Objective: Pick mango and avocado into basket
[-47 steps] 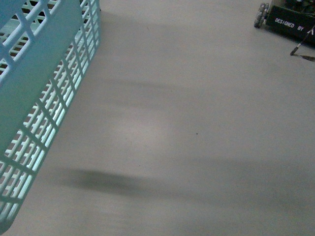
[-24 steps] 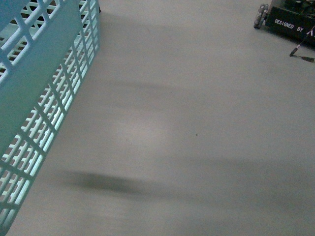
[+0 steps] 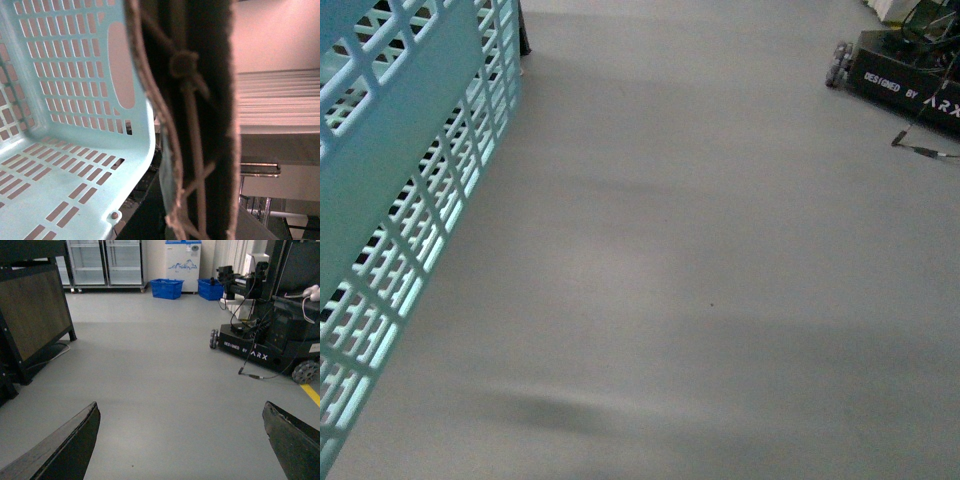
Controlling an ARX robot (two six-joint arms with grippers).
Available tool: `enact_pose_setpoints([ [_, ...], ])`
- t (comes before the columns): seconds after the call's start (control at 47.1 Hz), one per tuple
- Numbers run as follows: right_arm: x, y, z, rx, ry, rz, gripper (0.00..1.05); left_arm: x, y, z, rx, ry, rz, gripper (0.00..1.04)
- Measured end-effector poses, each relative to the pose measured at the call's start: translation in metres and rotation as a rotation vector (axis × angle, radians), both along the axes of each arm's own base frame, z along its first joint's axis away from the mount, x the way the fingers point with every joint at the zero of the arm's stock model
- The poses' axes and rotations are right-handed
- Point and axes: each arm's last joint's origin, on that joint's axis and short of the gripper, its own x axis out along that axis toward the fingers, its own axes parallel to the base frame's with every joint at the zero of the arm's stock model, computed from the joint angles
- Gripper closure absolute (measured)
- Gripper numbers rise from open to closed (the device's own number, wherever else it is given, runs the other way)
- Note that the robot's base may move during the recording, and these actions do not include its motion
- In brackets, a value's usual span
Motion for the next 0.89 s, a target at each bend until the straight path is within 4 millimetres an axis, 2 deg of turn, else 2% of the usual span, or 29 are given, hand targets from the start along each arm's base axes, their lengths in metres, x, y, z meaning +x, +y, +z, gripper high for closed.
enact_pose_setpoints([
  [0.891, 0.0000, 0.0000, 0.0000, 0.000, 0.000, 0.000, 0.08, 0.0000, 0.0000, 0.0001, 0.006, 0.000, -0.001, 0.95],
])
